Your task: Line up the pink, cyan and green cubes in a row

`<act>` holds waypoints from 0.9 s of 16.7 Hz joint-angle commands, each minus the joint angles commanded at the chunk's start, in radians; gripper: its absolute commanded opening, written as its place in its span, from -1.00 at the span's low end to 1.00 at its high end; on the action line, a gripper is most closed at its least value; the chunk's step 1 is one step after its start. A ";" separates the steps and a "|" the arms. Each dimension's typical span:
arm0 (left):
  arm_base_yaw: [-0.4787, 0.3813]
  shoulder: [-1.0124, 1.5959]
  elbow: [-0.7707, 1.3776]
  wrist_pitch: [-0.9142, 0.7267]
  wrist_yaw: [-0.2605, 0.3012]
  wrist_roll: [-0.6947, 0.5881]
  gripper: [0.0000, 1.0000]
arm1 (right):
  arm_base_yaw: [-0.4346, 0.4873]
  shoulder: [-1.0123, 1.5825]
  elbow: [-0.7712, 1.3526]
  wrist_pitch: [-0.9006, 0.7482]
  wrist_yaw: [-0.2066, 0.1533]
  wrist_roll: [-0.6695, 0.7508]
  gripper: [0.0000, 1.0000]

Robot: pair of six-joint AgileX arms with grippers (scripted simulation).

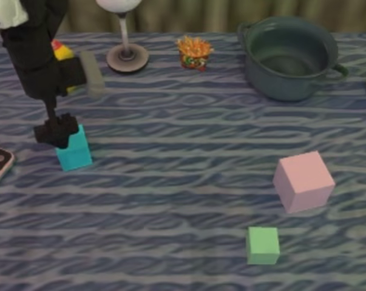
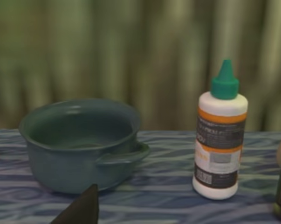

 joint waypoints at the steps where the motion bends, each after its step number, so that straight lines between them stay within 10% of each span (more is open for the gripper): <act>1: -0.001 0.009 0.010 -0.005 0.000 0.005 1.00 | -0.007 -0.009 -0.009 0.006 0.000 -0.003 1.00; 15: 0.000 0.119 -0.146 0.265 0.001 0.008 1.00 | -0.007 -0.009 -0.010 0.006 0.000 -0.004 1.00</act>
